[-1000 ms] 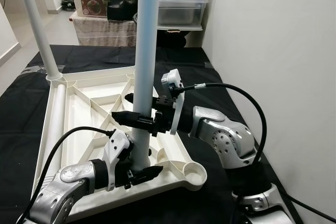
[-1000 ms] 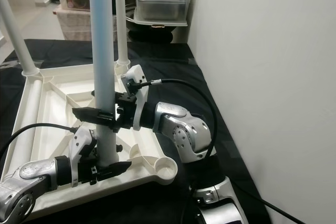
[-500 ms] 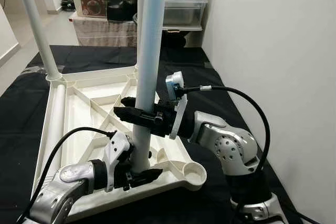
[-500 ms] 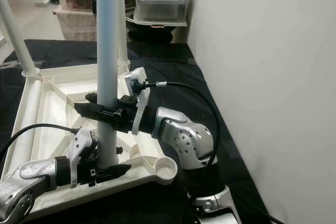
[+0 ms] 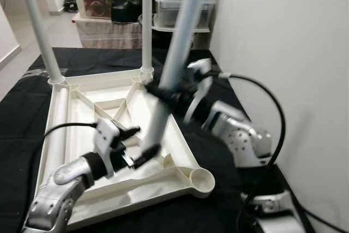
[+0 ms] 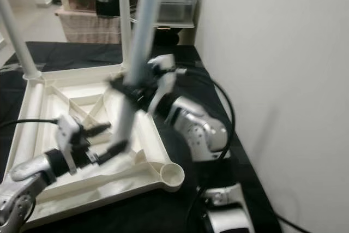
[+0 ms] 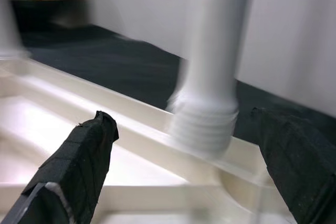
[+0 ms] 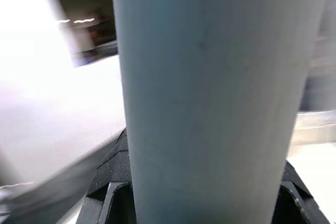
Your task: Building children table
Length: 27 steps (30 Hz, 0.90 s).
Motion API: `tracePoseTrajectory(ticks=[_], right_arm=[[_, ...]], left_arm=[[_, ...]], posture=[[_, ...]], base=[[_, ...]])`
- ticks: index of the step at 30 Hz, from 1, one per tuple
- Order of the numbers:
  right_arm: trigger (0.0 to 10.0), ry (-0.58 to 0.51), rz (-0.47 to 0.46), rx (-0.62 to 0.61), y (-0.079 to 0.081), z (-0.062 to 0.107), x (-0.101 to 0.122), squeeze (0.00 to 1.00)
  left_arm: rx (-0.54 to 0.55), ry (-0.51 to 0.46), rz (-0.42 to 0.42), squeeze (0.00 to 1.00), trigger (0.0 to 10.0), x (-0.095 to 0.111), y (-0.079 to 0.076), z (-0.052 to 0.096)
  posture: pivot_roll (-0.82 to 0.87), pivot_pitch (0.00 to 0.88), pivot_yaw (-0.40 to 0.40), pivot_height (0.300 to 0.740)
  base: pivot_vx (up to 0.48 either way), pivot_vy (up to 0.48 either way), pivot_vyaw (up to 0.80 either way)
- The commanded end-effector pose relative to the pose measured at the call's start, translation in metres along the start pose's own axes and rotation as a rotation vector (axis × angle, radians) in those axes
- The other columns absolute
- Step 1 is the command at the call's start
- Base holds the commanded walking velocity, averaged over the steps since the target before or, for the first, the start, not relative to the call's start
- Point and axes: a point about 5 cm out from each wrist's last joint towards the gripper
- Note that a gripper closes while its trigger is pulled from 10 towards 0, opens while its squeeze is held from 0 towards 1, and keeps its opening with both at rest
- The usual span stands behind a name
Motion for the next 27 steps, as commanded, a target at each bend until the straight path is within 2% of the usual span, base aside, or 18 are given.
tracePoseTrajectory(ticks=[1, 2, 3, 6, 7, 8, 9, 10, 11, 21, 27], right_arm=[[0.0, -0.041, 0.093, -0.124, -0.013, 0.004, 0.009, 0.00], [0.0, -0.041, 0.093, -0.124, -0.013, 0.004, 0.009, 0.00], [0.0, -0.051, 0.141, -0.214, -0.023, 0.007, 0.013, 0.00], [0.0, -0.054, 0.208, -0.376, -0.038, 0.014, 0.017, 0.00], [1.1, -0.063, 0.197, -0.406, -0.040, 0.016, 0.016, 0.00], [1.1, -0.063, 0.197, -0.406, -0.040, 0.016, 0.016, 0.00], [6.0, -0.071, 0.188, -0.426, -0.042, 0.018, 0.016, 0.00], [6.0, -0.071, 0.188, -0.426, -0.042, 0.018, 0.016, 0.00], [10.0, -0.081, 0.182, -0.440, -0.042, 0.019, 0.016, 0.00], [10.0, -0.130, 0.180, -0.515, -0.044, 0.024, 0.006, 0.00], [10.0, -0.176, 0.181, -0.529, -0.043, 0.026, 0.007, 0.00]], left_arm=[[0.069, -0.018, 0.042, 1.00, 10.0, -0.001, 0.002, 0.004], [0.069, -0.018, 0.042, 1.00, 10.0, -0.001, 0.002, 0.004], [0.159, -0.023, 0.054, 0.00, 10.0, -0.003, 0.007, 0.006], [0.364, 0.021, 0.045, 0.00, 10.0, -0.015, 0.021, 0.011], [0.394, 0.030, 0.063, 0.00, 10.0, -0.018, 0.021, 0.012], [0.394, 0.030, 0.063, 0.00, 10.0, -0.018, 0.021, 0.012], [0.419, 0.029, 0.086, 0.00, 10.0, -0.020, 0.021, 0.012], [0.419, 0.029, 0.086, 0.00, 10.0, -0.020, 0.021, 0.012], [0.437, 0.022, 0.127, 0.00, 10.0, -0.021, 0.020, 0.012], [0.437, 0.061, 0.228, 0.00, 10.0, -0.034, -0.004, 0.006], [0.402, 0.059, 0.175, 0.00, 10.0, -0.031, -0.009, 0.002]], posture=[[0.01, 0.000, -0.082, 0.740], [0.01, 0.000, -0.082, 0.740], [0.01, 0.000, -0.085, 0.740], [0.02, 0.000, -0.087, 0.740], [0.02, 0.000, -0.089, 0.740], [0.02, 0.000, -0.089, 0.740], [0.02, 0.000, -0.089, 0.740], [0.02, 0.000, -0.089, 0.740], [0.02, 0.000, -0.086, 0.740], [0.02, 0.000, -0.084, 0.740], [0.02, 0.000, -0.087, 0.740]], base=[[0.000, 0.000, 0.00], [0.000, 0.000, 0.00], [0.000, 0.000, 0.00], [0.000, 0.000, 0.00], [0.000, 0.000, 0.00], [0.000, 0.000, 0.00], [0.000, 0.000, 0.00], [0.000, 0.000, 0.00], [0.000, 0.000, 0.00], [0.000, 0.028, 0.00], [0.000, 0.436, -0.60]])
Point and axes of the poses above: a point about 5 cm out from each wrist's last joint towards the gripper, its own z axis pointing back from the gripper into the wrist, its own x axis along the axis of the wrist's last joint, y = z × x, and after that the axes turned 7 degrees about -z, right-handed
